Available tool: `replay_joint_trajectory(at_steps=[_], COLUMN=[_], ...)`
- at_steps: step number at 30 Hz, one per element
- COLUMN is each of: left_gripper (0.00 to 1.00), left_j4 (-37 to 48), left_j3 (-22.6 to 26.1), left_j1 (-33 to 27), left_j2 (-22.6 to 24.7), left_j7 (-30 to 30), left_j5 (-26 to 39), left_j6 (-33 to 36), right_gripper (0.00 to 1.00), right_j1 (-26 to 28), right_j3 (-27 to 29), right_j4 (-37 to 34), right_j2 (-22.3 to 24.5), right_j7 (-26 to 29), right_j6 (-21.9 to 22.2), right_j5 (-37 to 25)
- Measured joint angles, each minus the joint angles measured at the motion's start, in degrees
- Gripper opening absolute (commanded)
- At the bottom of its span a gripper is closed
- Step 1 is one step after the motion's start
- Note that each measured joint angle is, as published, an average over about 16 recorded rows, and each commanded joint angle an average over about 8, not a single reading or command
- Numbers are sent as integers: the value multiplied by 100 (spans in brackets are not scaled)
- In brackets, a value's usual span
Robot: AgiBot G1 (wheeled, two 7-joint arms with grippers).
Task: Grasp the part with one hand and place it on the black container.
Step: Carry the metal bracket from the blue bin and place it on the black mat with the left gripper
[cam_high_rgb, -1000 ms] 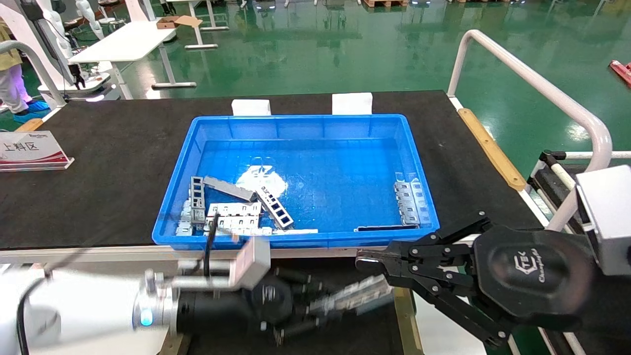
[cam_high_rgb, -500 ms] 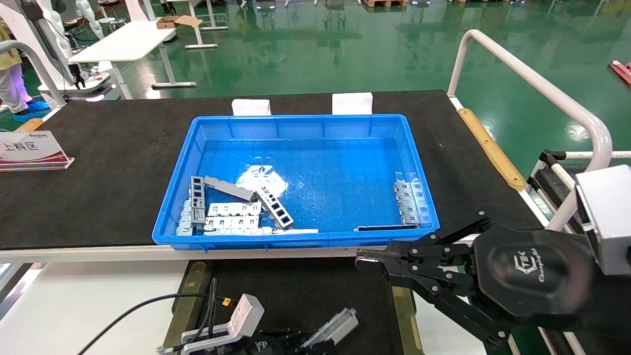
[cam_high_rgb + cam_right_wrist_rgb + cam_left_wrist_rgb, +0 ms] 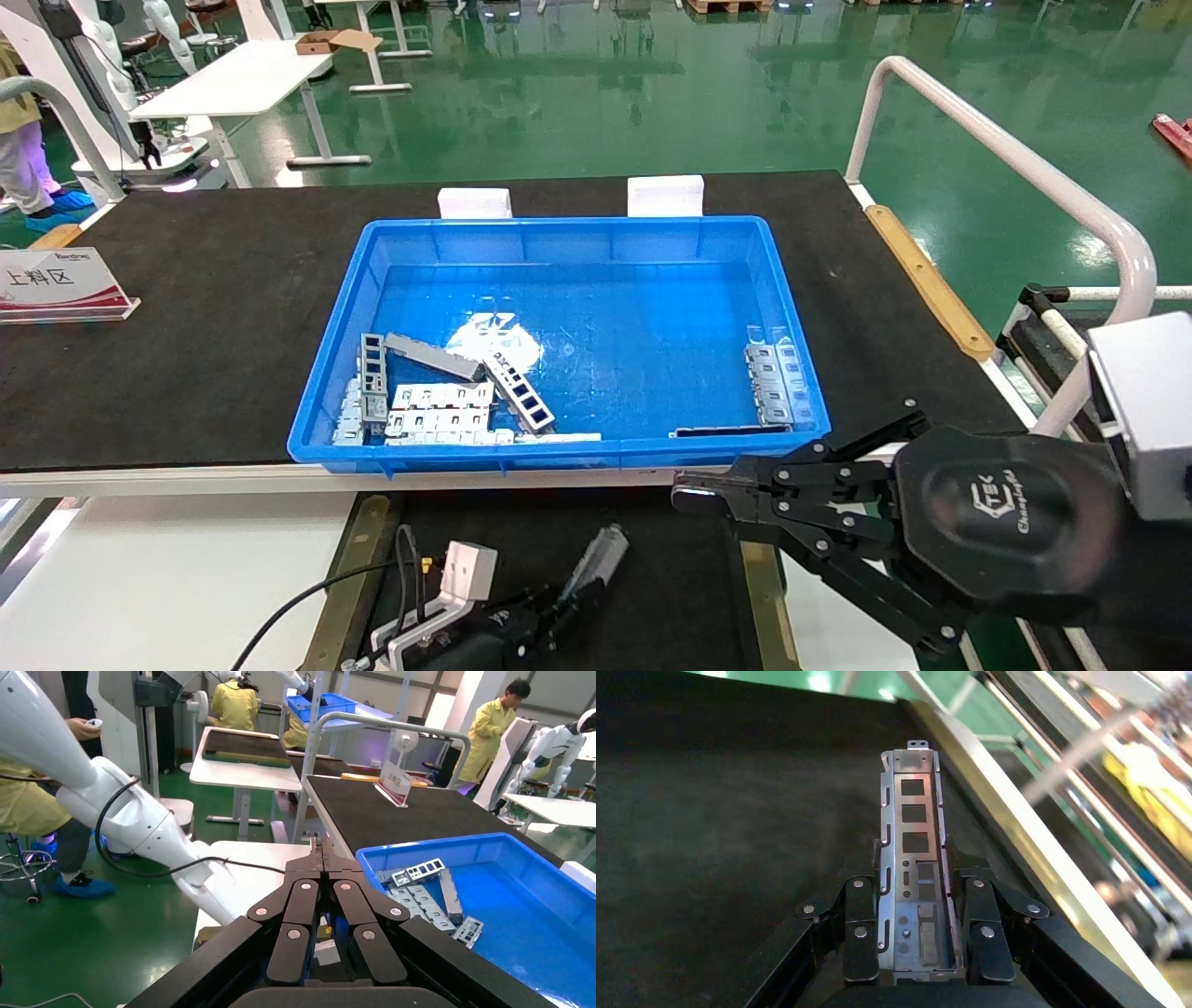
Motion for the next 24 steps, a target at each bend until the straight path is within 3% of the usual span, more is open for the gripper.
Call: replay_joint_trajectory(at_steps=[13,24], left_gripper=[0,0], left_j4=[-859,-845], left_j3=[-912,-1408], left_j1=[681,804], left_j2=[422,902], left_j7=[506,789], left_j5=[-542,-719], left_j6=[-1758,-2314], right_gripper=[0,0], right_j1=[0,1], right_j3=[-2,-3], right_j4=[0,0], right_j2=[1,1], right_j7=[-1,-2], right_j6=[1,1], right_j5=[1,2])
